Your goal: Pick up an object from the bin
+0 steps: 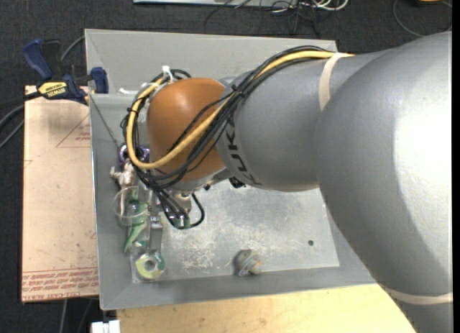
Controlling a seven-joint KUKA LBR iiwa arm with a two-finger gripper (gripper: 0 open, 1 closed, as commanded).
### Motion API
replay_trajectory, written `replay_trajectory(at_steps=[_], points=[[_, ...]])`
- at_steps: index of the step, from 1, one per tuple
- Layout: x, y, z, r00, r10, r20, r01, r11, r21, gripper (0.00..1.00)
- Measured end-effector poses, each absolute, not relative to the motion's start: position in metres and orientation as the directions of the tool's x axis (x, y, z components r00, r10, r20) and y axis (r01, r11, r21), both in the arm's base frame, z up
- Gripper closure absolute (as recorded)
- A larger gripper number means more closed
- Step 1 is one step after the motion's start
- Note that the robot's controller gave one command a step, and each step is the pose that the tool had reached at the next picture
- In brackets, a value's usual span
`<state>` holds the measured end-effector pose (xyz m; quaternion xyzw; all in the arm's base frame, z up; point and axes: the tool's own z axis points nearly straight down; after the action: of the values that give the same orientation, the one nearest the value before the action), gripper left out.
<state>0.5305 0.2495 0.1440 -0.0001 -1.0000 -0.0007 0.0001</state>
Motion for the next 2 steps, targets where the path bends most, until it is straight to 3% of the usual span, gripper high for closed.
replay_trajectory(at_steps=[1, 2], points=[[0.579, 0.219, 0.09, -0.978, -0.21, -0.009, -0.21, 0.978, 0.004, 0.0], [0.564, 0.232, 0.082, -0.955, -0.296, -0.019, -0.296, 0.955, -0.002, 0.0]])
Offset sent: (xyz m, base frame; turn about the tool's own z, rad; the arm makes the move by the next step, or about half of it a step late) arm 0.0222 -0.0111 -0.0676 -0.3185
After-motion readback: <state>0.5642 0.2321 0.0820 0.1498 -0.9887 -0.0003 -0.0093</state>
